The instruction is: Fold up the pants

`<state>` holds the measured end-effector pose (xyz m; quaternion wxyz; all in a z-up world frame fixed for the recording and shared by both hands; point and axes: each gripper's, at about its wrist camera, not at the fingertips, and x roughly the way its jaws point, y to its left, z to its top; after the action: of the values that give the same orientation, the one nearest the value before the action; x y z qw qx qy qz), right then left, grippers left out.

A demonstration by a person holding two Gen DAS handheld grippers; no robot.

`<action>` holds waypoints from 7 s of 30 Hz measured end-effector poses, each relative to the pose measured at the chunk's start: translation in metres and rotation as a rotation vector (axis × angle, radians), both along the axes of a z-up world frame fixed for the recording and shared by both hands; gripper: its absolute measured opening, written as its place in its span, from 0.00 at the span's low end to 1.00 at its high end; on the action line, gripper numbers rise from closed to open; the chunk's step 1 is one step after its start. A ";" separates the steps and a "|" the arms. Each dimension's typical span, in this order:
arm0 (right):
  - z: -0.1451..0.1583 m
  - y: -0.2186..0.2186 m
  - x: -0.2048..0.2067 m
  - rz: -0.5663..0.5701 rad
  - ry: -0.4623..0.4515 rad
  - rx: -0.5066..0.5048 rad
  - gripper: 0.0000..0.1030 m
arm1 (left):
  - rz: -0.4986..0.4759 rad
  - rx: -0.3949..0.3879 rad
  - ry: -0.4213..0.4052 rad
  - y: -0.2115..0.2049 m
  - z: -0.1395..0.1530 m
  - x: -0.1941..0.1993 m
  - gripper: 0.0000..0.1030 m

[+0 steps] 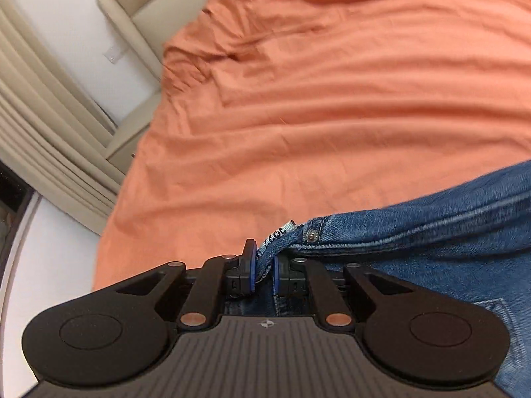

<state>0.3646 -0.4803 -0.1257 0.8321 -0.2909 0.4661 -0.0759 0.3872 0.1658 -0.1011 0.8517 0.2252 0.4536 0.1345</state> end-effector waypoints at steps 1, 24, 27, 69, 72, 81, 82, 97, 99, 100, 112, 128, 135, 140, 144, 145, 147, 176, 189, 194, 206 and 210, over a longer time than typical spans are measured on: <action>-0.007 0.000 0.005 0.002 0.011 -0.002 0.00 | 0.001 0.001 0.014 0.000 -0.006 0.005 0.11; 0.032 0.026 -0.006 -0.103 -0.078 0.024 0.06 | -0.045 -0.184 -0.008 0.010 0.042 -0.027 0.31; 0.050 0.053 -0.023 -0.076 -0.083 0.140 0.21 | -0.046 -0.271 -0.043 0.019 0.063 -0.043 0.97; -0.019 0.275 -0.096 -0.009 -0.208 0.557 0.43 | 0.448 -0.833 -0.326 0.157 -0.041 -0.139 0.19; -0.021 0.276 -0.094 -0.008 -0.199 0.545 0.44 | 0.441 -0.830 -0.300 0.158 -0.056 -0.134 0.21; -0.018 0.267 -0.083 -0.043 -0.147 0.582 0.46 | 0.479 -0.759 -0.257 0.156 -0.026 -0.132 0.56; -0.013 0.264 -0.083 -0.049 -0.143 0.594 0.46 | 0.472 -0.745 -0.271 0.154 -0.018 -0.136 0.59; 0.100 0.057 -0.142 -0.384 -0.256 0.880 0.45 | 0.150 -0.632 -0.247 0.025 0.057 -0.136 0.60; 0.107 0.011 -0.159 -0.457 -0.290 0.885 0.45 | 0.126 -0.629 -0.222 0.010 0.049 -0.127 0.57; 0.106 -0.011 -0.167 -0.495 -0.301 0.891 0.45 | 0.122 -0.632 -0.210 0.003 0.045 -0.123 0.55; 0.021 -0.160 -0.189 -0.821 -0.352 1.110 0.27 | 0.144 -0.586 -0.083 -0.032 -0.012 -0.077 0.48; 0.027 -0.167 -0.185 -0.745 -0.439 1.061 0.00 | 0.125 -0.488 -0.073 -0.045 -0.019 -0.066 0.45; -0.004 -0.175 -0.178 -0.800 -0.378 1.066 0.00 | -0.046 -0.530 -0.050 -0.079 0.022 -0.057 0.45; 0.016 -0.166 -0.198 -0.767 -0.357 1.105 0.35 | -0.289 -0.502 0.038 -0.147 0.035 -0.051 0.45; 0.028 -0.139 -0.206 -0.638 -0.287 1.086 0.35 | -0.467 -0.453 0.086 -0.210 0.027 -0.053 0.45; 0.029 -0.131 -0.205 -0.600 -0.265 1.084 0.34 | -0.500 -0.440 0.088 -0.223 0.023 -0.054 0.45; 0.029 -0.114 -0.197 -0.530 -0.231 1.078 0.34 | -0.553 -0.419 0.094 -0.250 0.014 -0.054 0.45; -0.039 0.049 0.049 -0.185 -0.033 0.699 0.30 | -0.438 -0.487 -0.006 -0.288 -0.056 0.045 0.52; 0.029 0.145 -0.071 -0.085 0.084 0.943 0.34 | -0.596 -0.369 0.079 -0.190 0.032 -0.091 0.47; 0.034 0.221 -0.115 0.001 0.198 1.029 0.40 | -0.722 -0.286 0.214 -0.166 0.029 -0.153 0.47; 0.007 0.332 -0.172 0.182 0.283 0.834 0.39 | -0.740 -0.207 0.285 -0.179 -0.047 -0.171 0.46; 0.009 0.336 -0.168 0.243 0.291 0.815 0.42 | -0.721 -0.252 0.193 -0.172 -0.033 -0.167 0.08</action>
<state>0.1966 -0.1446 -0.1171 0.8073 0.0004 0.5327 0.2538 0.2206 -0.0061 -0.1343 0.8187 0.2753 0.4363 -0.2520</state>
